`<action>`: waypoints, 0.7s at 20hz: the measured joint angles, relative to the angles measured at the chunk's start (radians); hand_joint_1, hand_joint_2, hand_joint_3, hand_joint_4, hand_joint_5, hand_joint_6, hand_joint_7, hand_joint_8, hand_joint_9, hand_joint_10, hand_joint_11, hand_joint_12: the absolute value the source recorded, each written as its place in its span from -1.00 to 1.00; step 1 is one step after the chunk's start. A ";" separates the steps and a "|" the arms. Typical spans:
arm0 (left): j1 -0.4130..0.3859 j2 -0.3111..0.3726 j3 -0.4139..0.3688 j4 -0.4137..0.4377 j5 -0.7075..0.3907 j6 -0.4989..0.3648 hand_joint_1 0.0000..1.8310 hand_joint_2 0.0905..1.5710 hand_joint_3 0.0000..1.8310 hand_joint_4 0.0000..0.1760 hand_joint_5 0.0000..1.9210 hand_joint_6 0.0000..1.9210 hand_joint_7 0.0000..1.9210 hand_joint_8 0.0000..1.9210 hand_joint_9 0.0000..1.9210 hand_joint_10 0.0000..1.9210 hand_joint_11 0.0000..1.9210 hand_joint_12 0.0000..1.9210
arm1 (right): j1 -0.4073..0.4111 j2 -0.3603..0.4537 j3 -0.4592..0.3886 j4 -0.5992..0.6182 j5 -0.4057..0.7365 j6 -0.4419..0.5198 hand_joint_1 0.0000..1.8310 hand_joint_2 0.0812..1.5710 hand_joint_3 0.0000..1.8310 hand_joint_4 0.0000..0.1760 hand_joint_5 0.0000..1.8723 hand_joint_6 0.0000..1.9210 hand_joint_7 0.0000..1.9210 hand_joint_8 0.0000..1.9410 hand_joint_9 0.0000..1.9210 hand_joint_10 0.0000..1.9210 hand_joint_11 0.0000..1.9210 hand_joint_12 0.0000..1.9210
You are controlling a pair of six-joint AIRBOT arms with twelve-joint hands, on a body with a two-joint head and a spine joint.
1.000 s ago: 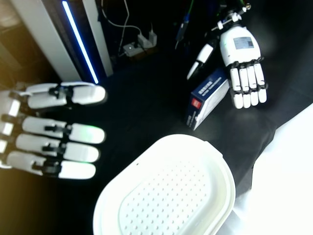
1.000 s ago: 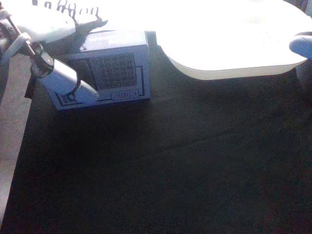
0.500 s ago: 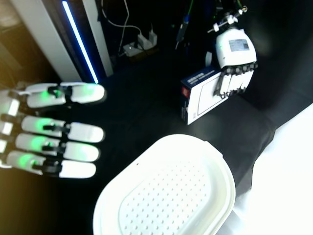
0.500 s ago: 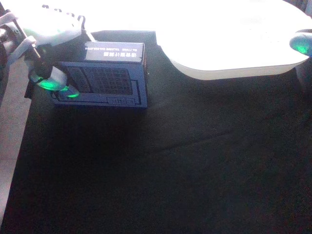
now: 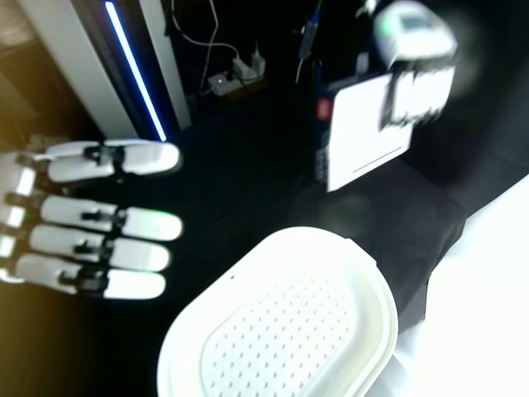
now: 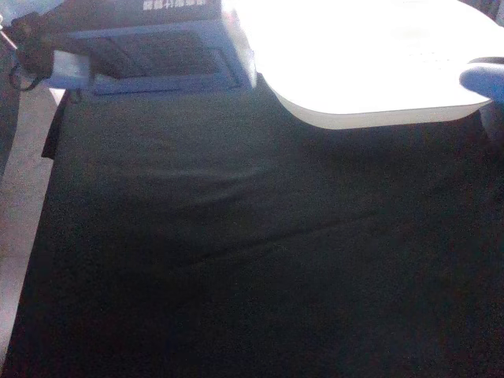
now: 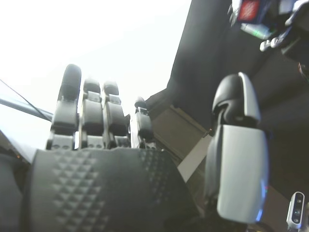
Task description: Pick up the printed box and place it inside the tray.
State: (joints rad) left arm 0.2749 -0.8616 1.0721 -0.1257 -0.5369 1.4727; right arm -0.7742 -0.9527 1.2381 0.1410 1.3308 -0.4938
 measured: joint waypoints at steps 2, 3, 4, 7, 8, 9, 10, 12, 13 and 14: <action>-0.007 -0.002 -0.020 0.020 -0.049 -0.003 0.51 0.37 -1.00 -1.00 -0.11 0.10 -0.01 -0.02 0.10 0.13 0.06 0.13 | 0.031 -0.024 0.000 -0.020 -0.005 0.000 -0.17 -0.01 -1.00 1.00 -1.00 -1.00 -0.86 -1.00 -0.86 -1.00 -1.00 -0.37; -0.011 -0.002 -0.027 0.026 -0.082 -0.003 0.51 0.39 -1.00 -1.00 -0.15 0.18 -0.04 0.01 0.09 0.13 0.10 0.12 | 0.050 -0.048 0.009 -0.027 0.002 0.001 -0.13 0.00 -1.00 1.00 -1.00 -1.00 -0.88 -1.00 -0.86 -1.00 -1.00 -0.35; -0.013 -0.002 -0.027 0.028 -0.089 -0.003 0.50 0.40 -1.00 -1.00 -0.15 0.22 -0.09 0.04 0.09 0.12 0.14 0.10 | 0.054 -0.056 0.013 -0.026 0.006 0.001 -0.16 -0.04 -1.00 1.00 -1.00 -1.00 -0.88 -1.00 -0.85 -0.99 -1.00 -0.34; -0.021 -0.005 -0.027 0.018 -0.120 -0.002 0.49 0.42 -1.00 -1.00 -0.16 0.32 -0.14 0.08 0.05 0.16 0.12 0.16 | 0.087 -0.127 0.047 -0.016 -0.006 0.018 -0.25 -0.16 -1.00 1.00 -1.00 -1.00 -0.88 -1.00 -0.81 -0.99 -1.00 -0.03; -0.021 -0.014 -0.026 0.017 -0.124 -0.002 0.50 0.41 -1.00 -1.00 -0.14 0.29 -0.13 0.05 0.07 0.13 0.14 0.15 | 0.098 -0.157 0.062 -0.011 -0.003 0.037 -0.28 -0.15 -1.00 1.00 -1.00 -1.00 -0.89 -1.00 -0.79 -0.99 -1.00 0.14; -0.021 -0.023 -0.026 0.017 -0.127 -0.002 0.50 0.40 -1.00 -1.00 -0.13 0.27 -0.11 0.02 0.08 0.13 0.15 0.13 | 0.099 -0.179 0.071 -0.002 -0.002 0.051 -0.23 -0.08 -0.99 1.00 -1.00 -1.00 -0.88 -1.00 -0.79 -0.99 -1.00 0.09; -0.021 -0.035 -0.026 0.018 -0.135 -0.002 0.50 0.41 -1.00 -1.00 -0.13 0.27 -0.10 -0.01 0.06 0.17 0.12 0.15 | 0.099 -0.196 0.076 0.005 -0.006 0.053 -0.24 -0.08 -0.99 1.00 -1.00 -1.00 -0.87 -1.00 -0.77 -0.99 -1.00 0.04; -0.021 -0.059 -0.025 0.018 -0.150 -0.002 0.50 0.39 -1.00 -1.00 -0.16 0.23 -0.05 -0.04 0.09 0.14 0.15 0.16 | 0.106 -0.222 0.088 0.024 -0.018 0.053 -0.26 -0.04 -0.99 1.00 -1.00 -1.00 -0.92 -1.00 -0.85 -1.00 -1.00 -0.14; -0.021 -0.072 -0.025 0.015 -0.163 -0.002 0.51 0.36 -1.00 -1.00 -0.12 0.14 0.03 -0.11 0.17 0.04 0.16 0.21 | 0.113 -0.232 0.095 0.042 -0.018 0.053 -0.33 -0.06 -1.00 1.00 -1.00 -1.00 -0.94 -1.00 -0.94 -0.99 -1.00 -0.36; -0.020 -0.086 -0.024 0.008 -0.177 -0.002 0.51 0.33 -1.00 -1.00 -0.07 0.03 0.08 -0.17 0.22 -0.01 0.17 0.23 | 0.118 -0.238 0.102 0.058 -0.011 0.053 -0.33 -0.08 -1.00 1.00 -1.00 -1.00 -0.94 -1.00 -0.96 -0.99 -1.00 -0.46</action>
State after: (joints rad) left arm 0.2546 -0.9474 1.0481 -0.1173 -0.7143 1.4704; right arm -0.6563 -1.1912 1.3399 0.1986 1.3197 -0.4404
